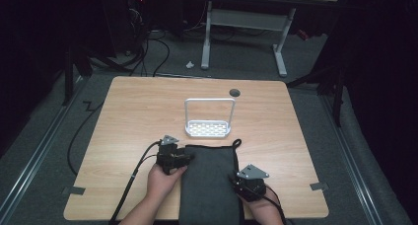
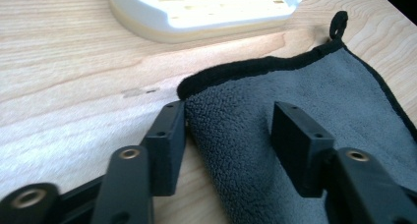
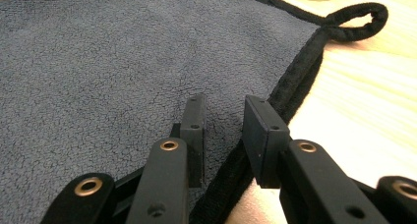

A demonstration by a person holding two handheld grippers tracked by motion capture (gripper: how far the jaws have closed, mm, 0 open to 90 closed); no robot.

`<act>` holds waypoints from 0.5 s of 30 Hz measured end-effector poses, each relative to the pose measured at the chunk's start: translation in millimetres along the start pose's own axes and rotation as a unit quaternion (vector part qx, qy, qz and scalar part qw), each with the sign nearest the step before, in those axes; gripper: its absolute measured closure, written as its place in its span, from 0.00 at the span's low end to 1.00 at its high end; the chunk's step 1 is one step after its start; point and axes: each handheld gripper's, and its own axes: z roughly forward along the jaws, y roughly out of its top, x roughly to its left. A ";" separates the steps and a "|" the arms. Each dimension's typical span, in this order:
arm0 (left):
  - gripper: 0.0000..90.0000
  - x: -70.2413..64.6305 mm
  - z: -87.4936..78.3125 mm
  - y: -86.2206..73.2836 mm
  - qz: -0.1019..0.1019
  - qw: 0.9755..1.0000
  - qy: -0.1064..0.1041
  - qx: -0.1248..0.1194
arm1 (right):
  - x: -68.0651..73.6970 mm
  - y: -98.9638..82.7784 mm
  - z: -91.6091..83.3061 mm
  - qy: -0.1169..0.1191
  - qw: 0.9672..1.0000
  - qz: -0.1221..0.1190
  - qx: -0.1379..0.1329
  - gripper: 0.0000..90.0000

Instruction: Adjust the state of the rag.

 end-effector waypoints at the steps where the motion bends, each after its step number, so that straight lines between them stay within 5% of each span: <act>1: 0.57 1.0 1.3 1.0 -0.005 1.000 -0.002 -0.002 | 0.0 0.1 0.0 0.000 1.000 0.003 0.001 0.80; 4: 0.63 4.0 4.4 4.3 -0.015 1.000 -0.006 -0.001 | 0.6 0.2 0.4 -0.004 1.000 0.002 0.000 0.80; 9: 0.87 -0.1 2.6 0.9 0.006 1.000 0.011 0.002 | -1.3 0.7 2.0 -0.004 1.000 0.003 -0.002 0.80; 15: 0.90 -9.1 2.5 -3.8 0.038 0.999 0.034 -0.006 | -7.5 9.6 1.0 -0.002 0.999 0.038 -0.006 0.73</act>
